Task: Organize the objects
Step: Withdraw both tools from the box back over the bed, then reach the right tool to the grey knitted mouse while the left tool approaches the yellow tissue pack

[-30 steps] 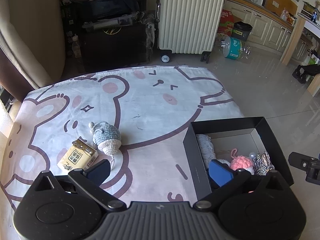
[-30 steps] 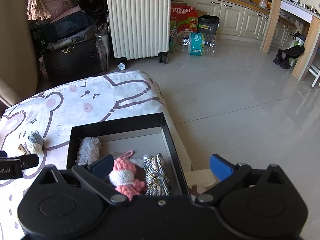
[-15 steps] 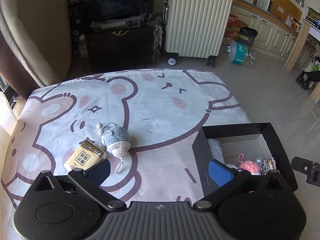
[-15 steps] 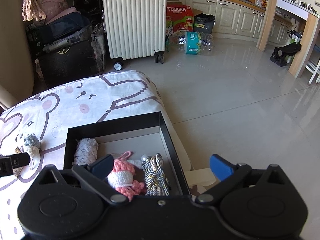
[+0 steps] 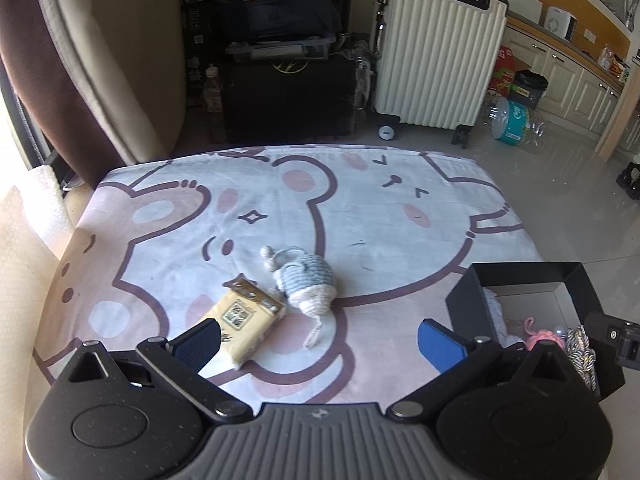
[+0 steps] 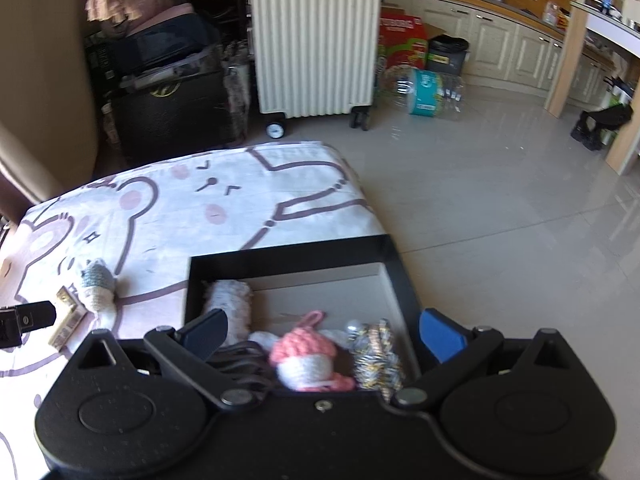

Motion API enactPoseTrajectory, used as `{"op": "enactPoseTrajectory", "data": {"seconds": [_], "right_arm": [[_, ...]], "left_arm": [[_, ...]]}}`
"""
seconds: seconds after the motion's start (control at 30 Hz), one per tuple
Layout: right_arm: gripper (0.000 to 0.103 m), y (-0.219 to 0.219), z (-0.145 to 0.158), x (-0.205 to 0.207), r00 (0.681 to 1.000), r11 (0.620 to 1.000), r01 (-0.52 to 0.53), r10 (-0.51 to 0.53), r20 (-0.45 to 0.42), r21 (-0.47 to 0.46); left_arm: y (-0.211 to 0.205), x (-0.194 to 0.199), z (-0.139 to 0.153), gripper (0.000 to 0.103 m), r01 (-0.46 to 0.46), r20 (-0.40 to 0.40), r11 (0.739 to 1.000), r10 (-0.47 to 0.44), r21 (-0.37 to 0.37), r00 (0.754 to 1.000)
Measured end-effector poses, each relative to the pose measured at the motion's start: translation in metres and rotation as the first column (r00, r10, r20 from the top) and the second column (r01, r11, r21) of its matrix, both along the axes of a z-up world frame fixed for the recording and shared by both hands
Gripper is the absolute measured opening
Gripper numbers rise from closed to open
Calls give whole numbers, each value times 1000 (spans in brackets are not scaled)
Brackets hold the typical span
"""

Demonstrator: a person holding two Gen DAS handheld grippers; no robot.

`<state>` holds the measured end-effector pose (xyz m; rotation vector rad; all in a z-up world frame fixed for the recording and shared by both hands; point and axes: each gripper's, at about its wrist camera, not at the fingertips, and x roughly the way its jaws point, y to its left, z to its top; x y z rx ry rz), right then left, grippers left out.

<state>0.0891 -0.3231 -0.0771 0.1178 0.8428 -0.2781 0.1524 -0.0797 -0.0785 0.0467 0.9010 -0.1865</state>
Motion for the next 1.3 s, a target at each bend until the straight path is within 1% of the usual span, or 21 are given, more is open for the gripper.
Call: {"op": "enactPoseTrajectory", "data": {"seconds": [0.43,0.77,1.0,1.1,1.23,1.3], "right_arm": [[103,58,-2,23,992,992,-125,125,0,-5],[103,90,-5,35,984,984,-180,180,2,4],[103,104,-6,39,979,979,-204,204,8,2],[103,106,-5,40,978,978,-206,206,11,0],[103,107,-2,43,979,980,-199,200,27,-14],[103,107,1,46,980,981,-194,195,31,-12]], "left_arm": [[60,-1,3,103,-87,20,996,87,13,996],[87,0,2,103,-101,29,994,100,35,995],[92,0,0,103,-77,33,996,75,41,997],[90,1,0,103,-48,46,998,46,42,998],[83,0,-1,103,2,71,998,-7,67,997],[81,2,-3,101,22,70,998,-27,65,997]]}}
